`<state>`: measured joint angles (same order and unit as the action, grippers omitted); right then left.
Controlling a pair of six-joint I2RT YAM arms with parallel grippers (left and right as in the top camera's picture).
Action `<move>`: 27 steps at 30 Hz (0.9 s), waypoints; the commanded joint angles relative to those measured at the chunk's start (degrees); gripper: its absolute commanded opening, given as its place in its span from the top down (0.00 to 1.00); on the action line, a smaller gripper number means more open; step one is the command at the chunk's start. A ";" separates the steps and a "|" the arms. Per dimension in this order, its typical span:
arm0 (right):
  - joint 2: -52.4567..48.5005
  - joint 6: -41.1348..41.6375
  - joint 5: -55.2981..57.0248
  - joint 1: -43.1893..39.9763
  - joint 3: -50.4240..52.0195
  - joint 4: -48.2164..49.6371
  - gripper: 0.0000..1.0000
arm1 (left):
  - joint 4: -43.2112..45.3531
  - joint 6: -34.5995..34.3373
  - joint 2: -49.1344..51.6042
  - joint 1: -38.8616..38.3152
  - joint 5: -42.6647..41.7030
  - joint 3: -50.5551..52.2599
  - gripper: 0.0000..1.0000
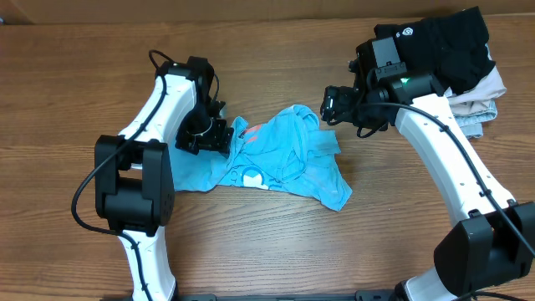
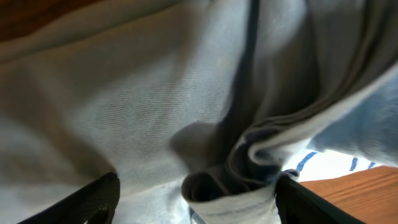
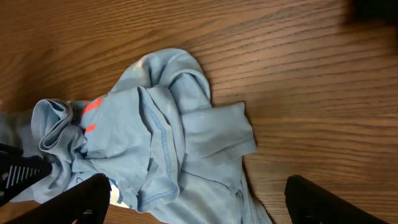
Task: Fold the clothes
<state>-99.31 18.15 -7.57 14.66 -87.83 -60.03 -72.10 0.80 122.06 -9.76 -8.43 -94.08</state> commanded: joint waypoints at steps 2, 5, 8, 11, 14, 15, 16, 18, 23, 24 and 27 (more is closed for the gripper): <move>0.48 -0.42 1.27 -0.28 0.02 0.24 0.06 | 0.17 0.59 -0.31 -0.02 -1.97 1.07 0.48; 0.48 -0.39 1.49 -0.28 0.02 0.44 0.06 | 0.17 1.20 -0.31 -0.17 -3.72 1.25 0.87; 0.48 -0.42 1.49 -0.28 0.02 0.39 0.06 | 0.07 1.20 -0.31 -0.17 -3.91 1.25 0.96; 0.48 -0.39 1.49 -0.28 0.02 0.42 0.06 | -0.04 2.62 -0.31 -0.28 -3.89 1.07 0.96; 0.48 -0.37 1.49 -0.28 0.02 0.87 0.07 | -0.96 2.93 -0.31 -0.79 -4.00 0.15 0.96; 0.48 -0.35 1.49 -0.28 0.02 1.22 0.07 | -1.42 2.97 -0.31 -1.05 -4.13 -0.31 0.96; 0.48 -0.22 1.46 -0.28 0.02 1.53 0.07 | -1.70 2.95 -0.33 -1.42 -4.15 -0.74 0.96; 0.48 0.13 1.42 -0.28 0.02 2.01 0.07 | -2.34 3.08 -0.39 -2.36 -4.37 -1.55 0.96; 0.48 1.38 1.40 -0.28 0.02 2.27 0.07 | -3.52 3.15 -0.74 -5.64 -4.33 -2.91 0.96; 0.48 1.38 1.42 -0.28 0.02 2.21 0.07 | -3.52 3.52 -0.85 -6.47 -4.31 -2.91 0.96; 0.48 1.38 1.42 -0.46 0.02 2.14 0.06 | -3.50 4.00 -0.85 -8.94 -4.02 -2.91 0.96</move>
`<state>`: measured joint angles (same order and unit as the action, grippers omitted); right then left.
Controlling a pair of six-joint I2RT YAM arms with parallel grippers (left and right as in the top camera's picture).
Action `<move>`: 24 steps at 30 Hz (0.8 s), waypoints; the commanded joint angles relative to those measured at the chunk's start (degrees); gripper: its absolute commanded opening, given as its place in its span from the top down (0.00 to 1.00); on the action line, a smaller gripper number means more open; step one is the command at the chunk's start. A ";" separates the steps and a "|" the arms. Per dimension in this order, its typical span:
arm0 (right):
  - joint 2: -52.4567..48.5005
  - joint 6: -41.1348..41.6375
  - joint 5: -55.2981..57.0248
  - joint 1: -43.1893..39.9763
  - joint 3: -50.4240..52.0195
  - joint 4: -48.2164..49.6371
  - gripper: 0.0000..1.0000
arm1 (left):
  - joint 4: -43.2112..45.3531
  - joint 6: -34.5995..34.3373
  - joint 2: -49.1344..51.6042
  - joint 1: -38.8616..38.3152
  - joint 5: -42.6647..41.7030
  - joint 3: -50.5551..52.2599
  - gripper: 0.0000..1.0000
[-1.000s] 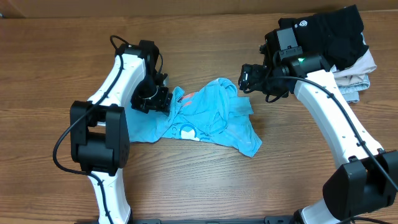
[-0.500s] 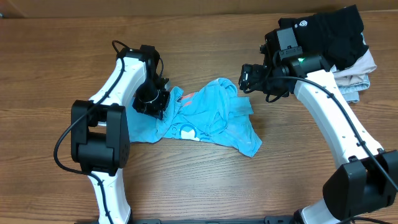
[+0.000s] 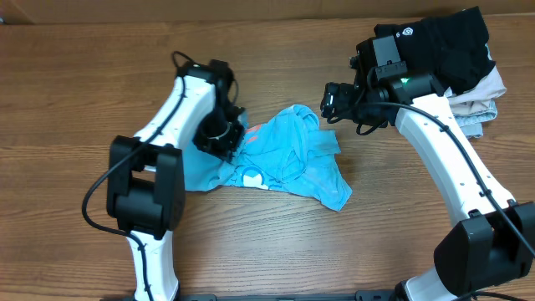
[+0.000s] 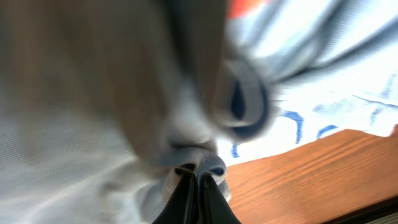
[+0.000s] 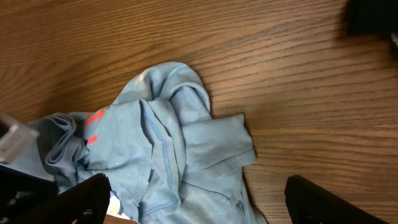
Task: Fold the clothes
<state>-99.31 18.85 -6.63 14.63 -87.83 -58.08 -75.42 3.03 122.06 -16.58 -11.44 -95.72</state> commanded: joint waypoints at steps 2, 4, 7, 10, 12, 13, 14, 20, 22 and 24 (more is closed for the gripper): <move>0.48 0.70 0.50 -0.63 0.02 0.20 0.07 | -0.20 1.77 -0.85 -3.76 -0.72 -1.27 0.96; 0.48 0.74 0.48 -0.85 0.02 0.20 0.07 | -0.22 1.77 -0.85 -5.25 -0.42 -1.27 0.96; 0.48 0.87 0.50 -1.22 0.02 0.20 0.07 | 0.31 1.75 -0.85 -6.84 -0.44 -1.25 0.93; 0.48 0.87 0.31 -2.10 0.02 0.02 0.07 | 0.76 1.75 -0.85 -7.87 -0.44 -1.25 0.37; 0.48 0.87 -0.20 -2.78 0.02 -0.33 0.06 | 1.03 1.75 -0.85 -8.20 -0.46 -1.25 0.11; 0.48 0.87 -0.87 -3.19 0.02 -0.61 0.06 | 1.18 1.73 -0.85 -8.31 -0.48 -1.25 0.06; 0.48 0.85 -1.62 -3.63 0.02 -0.96 0.06 | 1.40 1.70 -0.85 -8.33 -0.50 -1.25 0.02; 0.48 -1.46 -8.13 -5.01 0.81 -2.84 0.02 | 3.28 1.68 -0.85 -8.09 -5.07 -3.02 0.00; 0.48 -2.36 -10.14 -4.94 2.38 -2.82 0.02 | 3.30 1.70 -0.85 -7.98 -6.67 -5.46 0.00; 0.17 -2.43 -11.52 -4.76 4.50 -2.64 0.02 | 3.17 1.70 -0.90 -7.91 -7.76 -9.25 0.00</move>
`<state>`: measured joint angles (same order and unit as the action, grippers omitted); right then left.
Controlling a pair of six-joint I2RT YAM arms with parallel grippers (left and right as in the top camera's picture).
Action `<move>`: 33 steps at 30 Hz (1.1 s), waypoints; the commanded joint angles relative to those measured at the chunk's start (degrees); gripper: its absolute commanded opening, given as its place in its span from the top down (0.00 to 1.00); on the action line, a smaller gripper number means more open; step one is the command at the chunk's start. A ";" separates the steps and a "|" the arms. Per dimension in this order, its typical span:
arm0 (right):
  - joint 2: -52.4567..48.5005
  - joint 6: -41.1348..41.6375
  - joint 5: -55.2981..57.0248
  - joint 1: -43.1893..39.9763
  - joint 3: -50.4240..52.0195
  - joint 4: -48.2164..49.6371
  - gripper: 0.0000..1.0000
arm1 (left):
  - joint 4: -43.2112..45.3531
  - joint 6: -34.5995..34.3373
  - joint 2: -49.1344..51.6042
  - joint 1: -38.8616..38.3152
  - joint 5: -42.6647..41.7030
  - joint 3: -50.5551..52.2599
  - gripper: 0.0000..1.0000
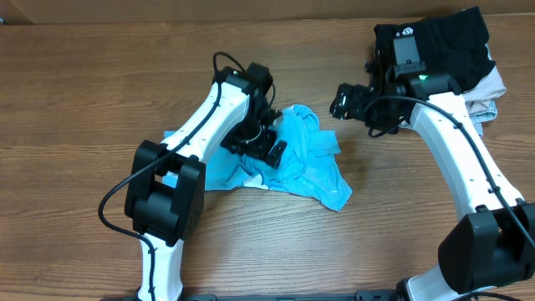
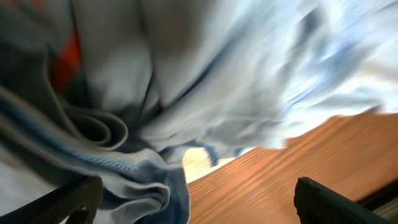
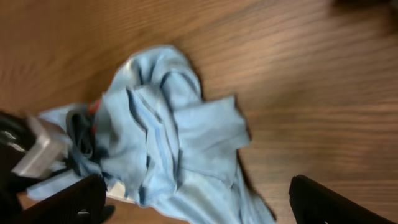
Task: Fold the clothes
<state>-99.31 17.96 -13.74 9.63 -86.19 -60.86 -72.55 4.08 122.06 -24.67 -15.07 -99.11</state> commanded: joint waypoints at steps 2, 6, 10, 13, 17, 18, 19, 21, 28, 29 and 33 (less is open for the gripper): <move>-0.09 -1.53 -6.03 0.37 6.21 1.57 0.02 | -0.28 0.72 -0.90 0.15 -4.28 -10.82 0.00; -0.81 -3.23 -9.68 0.37 11.82 5.03 0.00 | -1.05 3.69 -0.90 0.15 -4.22 -19.98 0.00; -1.40 -8.09 -11.65 0.37 16.06 9.38 0.00 | -0.83 3.89 -0.90 0.33 -3.50 -26.36 0.00; -2.40 -9.53 -11.63 0.37 17.73 12.20 0.00 | -0.46 3.89 -0.90 0.37 -0.55 -28.24 0.00; -4.66 -12.55 -11.69 0.39 19.15 16.76 0.00 | -0.13 4.39 -0.90 0.37 4.79 -28.28 0.00; -5.31 -13.29 -11.80 0.39 19.34 17.68 0.00 | -0.17 4.74 -0.90 0.37 5.84 -28.28 0.00; -5.86 -13.94 -11.87 0.39 19.41 18.14 0.00 | -0.17 4.96 -0.90 0.37 7.28 -28.28 0.00; -7.08 -15.06 -11.85 0.39 19.41 18.49 0.00 | -0.28 4.94 -0.90 0.37 9.20 -28.28 0.00; -8.20 -15.28 -11.23 0.37 19.50 19.06 0.00 | -0.70 4.96 -0.90 0.37 9.77 -28.28 0.00; -8.20 -15.26 -11.47 0.39 19.50 19.26 0.00 | -0.74 4.96 -0.90 0.37 9.75 -28.28 0.00; -8.20 -16.11 -12.07 1.90 20.59 21.38 0.00 | -0.63 4.94 -0.90 0.35 9.70 -28.28 0.00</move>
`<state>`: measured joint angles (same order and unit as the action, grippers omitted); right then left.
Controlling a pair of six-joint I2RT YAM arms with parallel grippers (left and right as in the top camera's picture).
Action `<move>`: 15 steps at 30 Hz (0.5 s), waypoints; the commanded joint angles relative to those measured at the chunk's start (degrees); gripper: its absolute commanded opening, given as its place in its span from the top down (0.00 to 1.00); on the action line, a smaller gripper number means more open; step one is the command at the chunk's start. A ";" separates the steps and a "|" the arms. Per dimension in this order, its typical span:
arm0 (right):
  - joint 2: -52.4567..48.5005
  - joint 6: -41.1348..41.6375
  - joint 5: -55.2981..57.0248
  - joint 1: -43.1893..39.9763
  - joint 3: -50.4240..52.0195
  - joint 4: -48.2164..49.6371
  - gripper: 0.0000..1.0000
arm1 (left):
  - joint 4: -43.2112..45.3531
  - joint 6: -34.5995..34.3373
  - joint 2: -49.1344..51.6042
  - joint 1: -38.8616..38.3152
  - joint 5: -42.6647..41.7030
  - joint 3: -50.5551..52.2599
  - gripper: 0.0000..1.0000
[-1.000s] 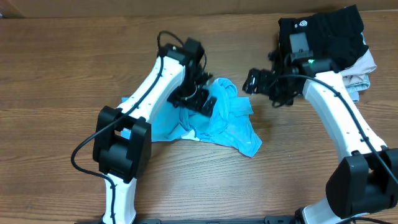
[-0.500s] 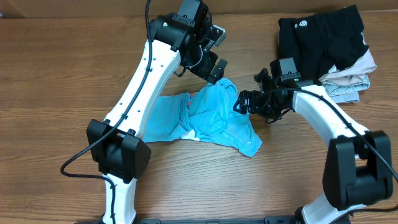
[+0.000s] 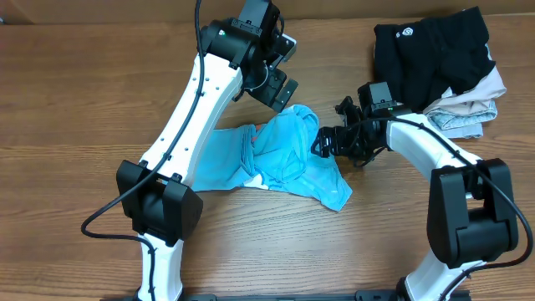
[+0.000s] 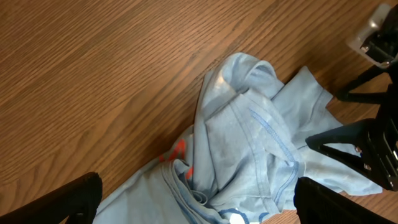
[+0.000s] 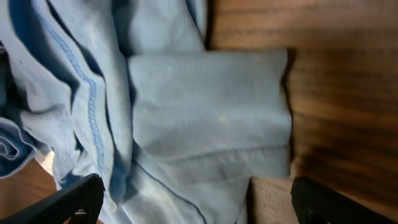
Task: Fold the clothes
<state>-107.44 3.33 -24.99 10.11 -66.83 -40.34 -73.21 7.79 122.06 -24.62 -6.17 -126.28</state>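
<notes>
A crumpled light blue shirt (image 3: 284,159) lies mid-table, one part spread flat to the left. My left gripper (image 3: 282,68) hangs open above the shirt's back edge. In the left wrist view the shirt (image 4: 249,143) lies well below it, with nothing between the wide-apart fingers (image 4: 56,199). My right gripper (image 3: 328,134) is low at the shirt's right side, open. The right wrist view shows it close over a flat sleeve (image 5: 205,118), one finger (image 5: 68,199) on each side of it.
A pile of black and beige clothes (image 3: 443,58) sits at the back right corner, behind the right arm. The wooden table (image 3: 84,92) stretches bare to the left and along the front.
My left gripper was open, deep in the shirt's folds; now it is raised clear, behind the shirt. My right gripper has come down from the back right onto the right sleeve.
My left gripper stood open against the shirt's left part, then was shut on a fold, then open again at the shirt's middle with that fold carried right. The right gripper hovered open at the back right through this. Now the left is lifted off and the right is low.
</notes>
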 commanded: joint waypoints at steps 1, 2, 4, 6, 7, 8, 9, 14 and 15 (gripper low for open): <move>-0.13 -1.49 -0.61 2.03 1.84 1.68 0.00 | 0.02 1.22 -0.90 0.26 0.81 -1.11 0.00; -0.20 -1.46 -0.61 2.64 2.51 2.51 0.00 | -0.02 1.22 -0.90 0.26 0.81 -1.11 0.00; -0.83 -1.44 -0.61 3.74 3.30 3.26 0.00 | -0.15 1.22 -0.90 0.26 0.81 -1.11 0.00; -2.12 -1.40 -0.72 4.37 3.45 3.19 0.00 | -0.26 1.22 -0.90 0.26 0.81 -1.11 0.00; -2.47 -1.36 -0.90 4.42 3.45 3.17 0.00 | -0.28 1.22 -0.90 0.26 0.81 -1.11 0.00; -2.91 -1.22 -1.31 4.42 3.45 3.17 0.00 | -0.31 1.25 -0.90 0.26 0.83 -1.11 0.00; -3.10 -1.25 -1.95 4.42 3.45 3.04 0.00 | -0.28 1.25 -0.90 0.26 0.83 -1.11 0.00; -3.15 -2.10 -9.01 4.42 3.34 1.03 0.01 | -0.26 1.25 -0.90 0.26 0.85 -1.11 0.00; -3.15 -2.34 -10.38 4.42 3.34 0.42 0.01 | -0.24 1.25 -0.90 0.26 0.85 -1.11 0.00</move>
<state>-108.03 1.85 -30.04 14.24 -64.51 -38.63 -73.32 7.94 122.06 -24.62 -5.72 -126.28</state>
